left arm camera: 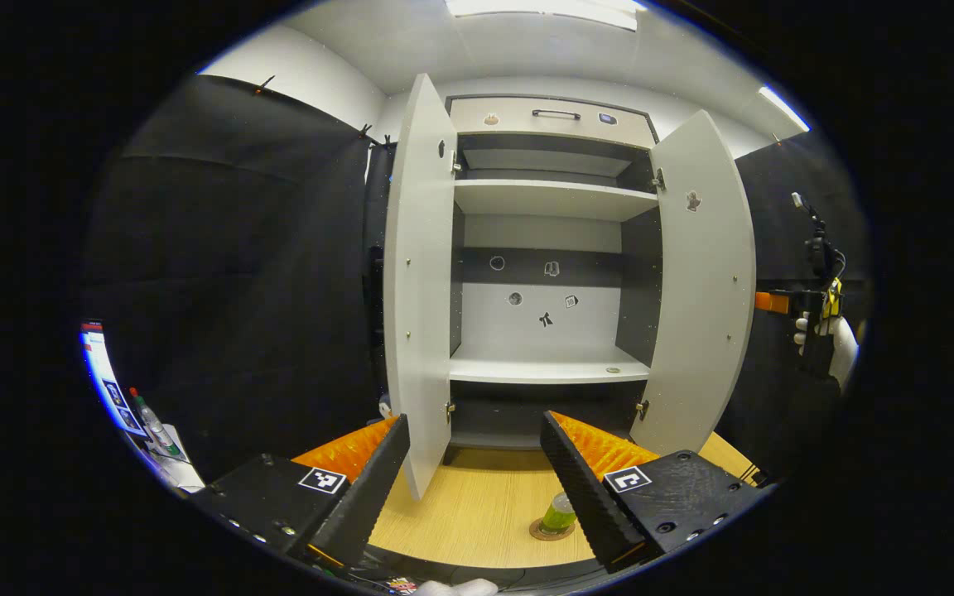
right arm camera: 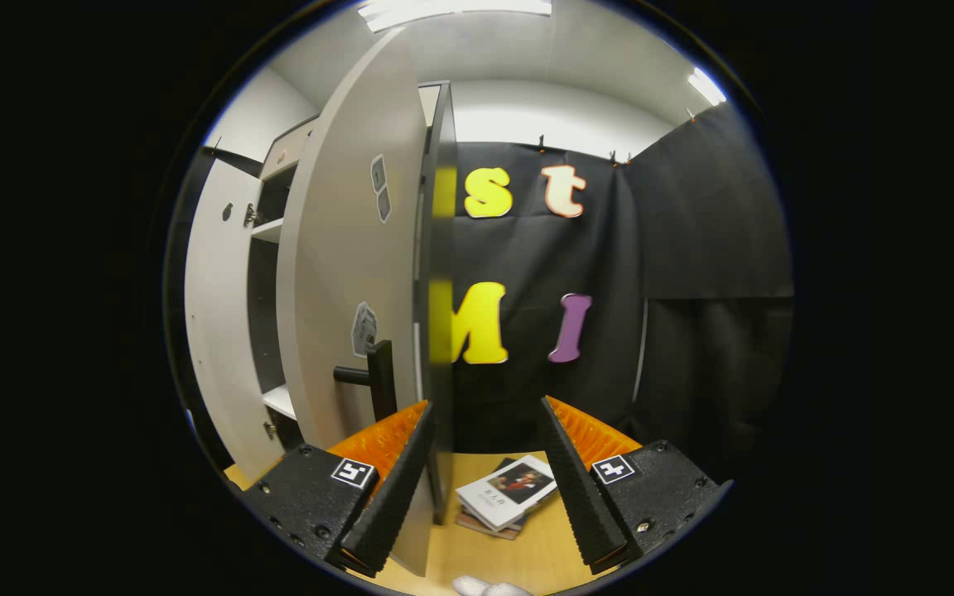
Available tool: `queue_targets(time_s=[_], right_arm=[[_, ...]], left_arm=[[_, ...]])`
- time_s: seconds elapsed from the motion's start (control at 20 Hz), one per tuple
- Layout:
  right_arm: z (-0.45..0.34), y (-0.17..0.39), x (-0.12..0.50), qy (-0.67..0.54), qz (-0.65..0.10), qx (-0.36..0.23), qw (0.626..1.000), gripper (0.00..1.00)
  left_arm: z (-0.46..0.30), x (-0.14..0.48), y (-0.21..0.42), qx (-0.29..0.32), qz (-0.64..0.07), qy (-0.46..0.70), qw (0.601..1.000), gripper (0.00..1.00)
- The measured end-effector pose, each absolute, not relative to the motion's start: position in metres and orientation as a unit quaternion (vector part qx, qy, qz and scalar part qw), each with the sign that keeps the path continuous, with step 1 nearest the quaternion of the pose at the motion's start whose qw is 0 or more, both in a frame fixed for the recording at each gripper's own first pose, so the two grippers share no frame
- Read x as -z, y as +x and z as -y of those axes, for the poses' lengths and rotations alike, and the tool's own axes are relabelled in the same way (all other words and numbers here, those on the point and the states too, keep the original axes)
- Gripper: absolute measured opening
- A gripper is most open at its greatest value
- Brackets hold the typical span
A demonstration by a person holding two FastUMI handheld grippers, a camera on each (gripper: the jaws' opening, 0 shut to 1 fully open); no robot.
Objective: Grasp the bottle in the cabinet with the left hand and place it on the coaster, then close the right door with the right hand and the left door with the left hand.
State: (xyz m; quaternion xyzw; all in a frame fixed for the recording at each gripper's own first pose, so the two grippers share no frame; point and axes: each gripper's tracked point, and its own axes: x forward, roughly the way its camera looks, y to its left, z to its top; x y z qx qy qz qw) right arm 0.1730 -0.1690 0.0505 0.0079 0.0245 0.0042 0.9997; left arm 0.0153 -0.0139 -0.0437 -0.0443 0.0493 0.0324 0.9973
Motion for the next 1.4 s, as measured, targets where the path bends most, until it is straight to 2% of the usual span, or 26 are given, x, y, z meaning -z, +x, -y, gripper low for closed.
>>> queue_targets(time_s=[0.35, 0.6, 0.65, 0.75, 1.0, 1.05, 1.4], right_arm=[[0.161, 0.174, -0.044, 0.026, -0.057, -0.075, 0.995, 0.78], [0.157, 0.174, -0.045, 0.032, -0.053, -0.09, 0.994, 0.78], [0.157, 0.173, -0.044, 0.03, -0.053, -0.094, 0.994, 0.78], [0.153, 0.172, -0.044, 0.03, -0.053, -0.103, 0.993, 0.78], [0.112, 0.175, -0.042, 0.03, -0.064, -0.131, 0.989, 0.78], [0.104, 0.175, -0.041, 0.027, -0.064, -0.132, 0.989, 0.78], [0.03, 0.197, -0.024, 0.056, -0.091, -0.179, 0.978, 0.78]], left_arm=[[0.058, 0.031, 0.034, -0.035, -0.05, -0.047, 0.997, 0.97], [0.076, 0.035, 0.039, -0.032, -0.062, -0.043, 0.997, 0.97], [0.077, 0.035, 0.039, -0.034, -0.064, -0.04, 0.997, 0.94], [0.079, 0.033, 0.039, -0.034, -0.06, -0.038, 0.997, 0.97], [0.069, 0.033, 0.045, -0.029, -0.055, -0.041, 0.997, 0.94], [0.065, 0.032, 0.047, -0.03, -0.054, -0.041, 0.997, 0.97], [0.025, 0.036, 0.041, -0.044, -0.063, -0.038, 0.996, 0.97]])
